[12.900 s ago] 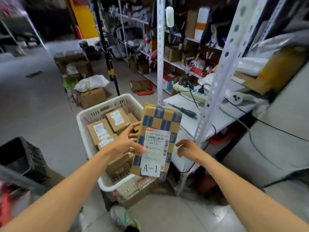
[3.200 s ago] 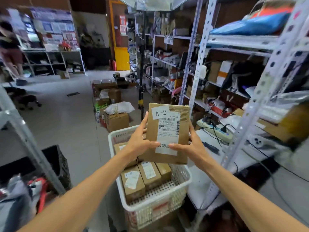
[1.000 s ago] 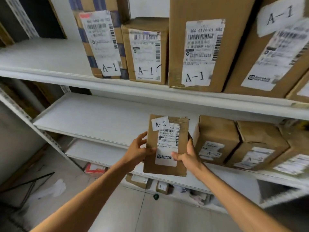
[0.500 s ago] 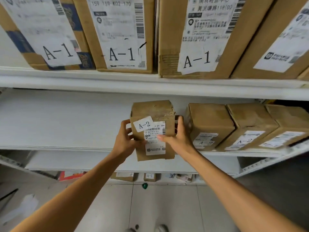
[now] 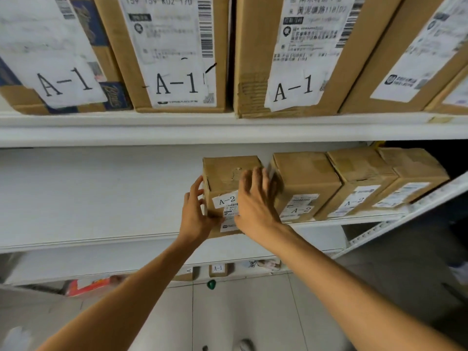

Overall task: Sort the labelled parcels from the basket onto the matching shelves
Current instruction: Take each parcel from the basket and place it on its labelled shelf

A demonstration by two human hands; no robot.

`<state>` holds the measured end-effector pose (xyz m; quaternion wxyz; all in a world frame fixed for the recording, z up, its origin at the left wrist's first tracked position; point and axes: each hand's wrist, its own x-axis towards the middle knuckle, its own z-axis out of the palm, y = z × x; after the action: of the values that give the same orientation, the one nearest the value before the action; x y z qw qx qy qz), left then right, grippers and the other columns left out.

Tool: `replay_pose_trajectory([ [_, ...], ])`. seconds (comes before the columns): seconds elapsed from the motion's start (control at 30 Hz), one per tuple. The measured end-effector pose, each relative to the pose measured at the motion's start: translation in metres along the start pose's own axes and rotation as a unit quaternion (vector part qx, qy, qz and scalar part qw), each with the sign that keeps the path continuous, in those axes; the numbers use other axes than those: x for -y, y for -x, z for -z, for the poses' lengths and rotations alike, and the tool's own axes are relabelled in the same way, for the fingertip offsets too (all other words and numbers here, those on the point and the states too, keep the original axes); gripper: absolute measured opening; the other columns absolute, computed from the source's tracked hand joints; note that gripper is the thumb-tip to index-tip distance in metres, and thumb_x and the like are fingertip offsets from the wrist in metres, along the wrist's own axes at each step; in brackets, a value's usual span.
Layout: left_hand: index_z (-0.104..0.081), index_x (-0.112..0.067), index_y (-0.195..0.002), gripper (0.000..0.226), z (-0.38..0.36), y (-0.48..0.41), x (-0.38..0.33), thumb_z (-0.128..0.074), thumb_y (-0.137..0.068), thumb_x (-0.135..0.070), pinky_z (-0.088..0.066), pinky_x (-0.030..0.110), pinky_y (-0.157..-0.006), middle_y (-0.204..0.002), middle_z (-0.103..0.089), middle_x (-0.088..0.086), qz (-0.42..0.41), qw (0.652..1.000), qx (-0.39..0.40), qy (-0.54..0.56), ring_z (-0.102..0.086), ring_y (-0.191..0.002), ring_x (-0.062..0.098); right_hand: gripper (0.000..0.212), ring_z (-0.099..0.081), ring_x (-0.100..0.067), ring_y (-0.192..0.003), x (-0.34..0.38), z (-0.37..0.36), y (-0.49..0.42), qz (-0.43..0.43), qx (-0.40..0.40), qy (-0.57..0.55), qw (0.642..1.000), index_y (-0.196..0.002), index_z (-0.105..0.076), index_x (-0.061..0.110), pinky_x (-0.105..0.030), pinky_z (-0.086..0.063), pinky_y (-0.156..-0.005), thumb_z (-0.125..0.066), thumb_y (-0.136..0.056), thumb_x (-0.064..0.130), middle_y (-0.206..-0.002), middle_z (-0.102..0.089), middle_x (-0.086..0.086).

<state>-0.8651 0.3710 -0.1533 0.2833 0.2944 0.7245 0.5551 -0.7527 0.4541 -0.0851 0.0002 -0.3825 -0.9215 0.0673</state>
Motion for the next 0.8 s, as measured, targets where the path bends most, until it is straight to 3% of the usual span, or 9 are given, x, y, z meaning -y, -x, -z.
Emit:
replay_pose_trajectory([
  [0.17,-0.026,-0.029,-0.144,0.108,-0.008,-0.014,0.002,-0.078,-0.059,0.015,-0.054,0.042,-0.091,-0.140,-0.039,0.007,-0.002,1.000,0.021,0.006,-0.046,-0.124,0.022,0.104,-0.004,-0.043,-0.143,-0.016,-0.001,0.011,0.046,-0.006,0.060,0.997,-0.151,0.005,0.002,-0.046,-0.011,-0.119,-0.070,-0.081,0.018,-0.156,0.000,-0.028],
  [0.33,-0.027,-0.034,-0.141,0.103,-0.012,-0.010,0.001,-0.076,-0.063,0.014,-0.054,0.020,-0.075,-0.140,-0.041,0.004,0.007,0.999,0.033,0.015,-0.049,-0.119,0.019,0.097,-0.016,-0.037,-0.139,-0.025,0.009,0.013,0.067,0.004,0.051,0.996,-0.151,-0.002,0.006,-0.041,-0.020,-0.116,-0.068,-0.080,0.013,-0.155,-0.007,-0.024],
  [0.47,-0.021,-0.037,-0.144,0.105,-0.016,-0.007,-0.008,-0.074,-0.067,0.012,-0.052,0.040,-0.092,-0.141,-0.039,0.005,0.034,0.999,0.026,-0.005,-0.046,-0.126,0.022,0.098,-0.012,-0.038,-0.141,-0.029,0.015,0.013,0.075,0.024,0.056,0.995,-0.152,-0.002,0.005,-0.042,-0.019,-0.117,-0.068,-0.080,0.011,-0.155,-0.006,-0.023],
  [0.57,-0.015,-0.027,-0.150,0.108,-0.008,0.002,-0.014,-0.078,-0.069,0.006,-0.048,0.038,-0.095,-0.141,-0.038,0.009,0.066,0.993,0.045,-0.090,-0.044,-0.125,0.026,0.089,-0.020,-0.038,-0.137,-0.031,0.019,0.016,0.100,-0.003,0.077,0.992,-0.150,-0.015,0.002,-0.045,-0.023,-0.116,-0.068,-0.080,0.012,-0.151,-0.021,-0.022],
  [0.6,-0.018,-0.024,-0.150,0.106,-0.002,0.007,-0.015,-0.079,-0.069,0.004,-0.046,0.041,-0.100,-0.143,-0.037,0.012,0.085,0.988,0.039,-0.125,-0.043,-0.127,0.029,0.083,-0.030,-0.039,-0.133,-0.030,0.019,0.018,0.136,-0.031,0.102,0.985,-0.145,-0.027,0.000,-0.046,-0.032,-0.112,-0.070,-0.076,0.012,-0.145,-0.033,-0.022],
  [0.67,-0.034,-0.017,-0.144,0.089,0.016,0.018,-0.017,-0.081,-0.070,-0.001,-0.045,0.041,-0.102,-0.140,-0.042,0.015,0.102,0.974,0.014,-0.199,-0.047,-0.125,0.030,0.068,-0.053,-0.035,-0.113,-0.023,0.015,0.019,0.223,-0.082,0.121,0.964,-0.124,-0.053,0.002,-0.043,-0.052,-0.086,-0.076,-0.061,0.009,-0.121,-0.056,-0.019],
  [0.73,-0.048,-0.013,-0.133,0.069,0.042,0.035,-0.023,-0.079,-0.072,-0.006,-0.049,0.034,-0.094,-0.130,-0.052,0.014,0.098,0.958,-0.011,-0.269,-0.055,-0.115,0.027,0.052,-0.061,-0.031,-0.091,-0.007,0.015,0.021,0.290,-0.101,0.112,0.945,-0.100,-0.063,0.006,-0.036,-0.054,-0.065,-0.077,-0.050,0.008,-0.098,-0.063,-0.013],
  [0.8,-0.055,-0.013,-0.125,0.054,0.068,0.056,-0.030,-0.075,-0.075,-0.007,-0.049,0.031,-0.086,-0.121,-0.058,0.012,0.101,0.941,-0.028,-0.323,-0.059,-0.106,0.025,0.039,-0.059,-0.030,-0.081,0.013,0.018,0.024,0.330,-0.101,0.092,0.934,-0.089,-0.062,0.007,-0.034,-0.052,-0.060,-0.074,-0.052,0.007,-0.088,-0.062,-0.013],
])
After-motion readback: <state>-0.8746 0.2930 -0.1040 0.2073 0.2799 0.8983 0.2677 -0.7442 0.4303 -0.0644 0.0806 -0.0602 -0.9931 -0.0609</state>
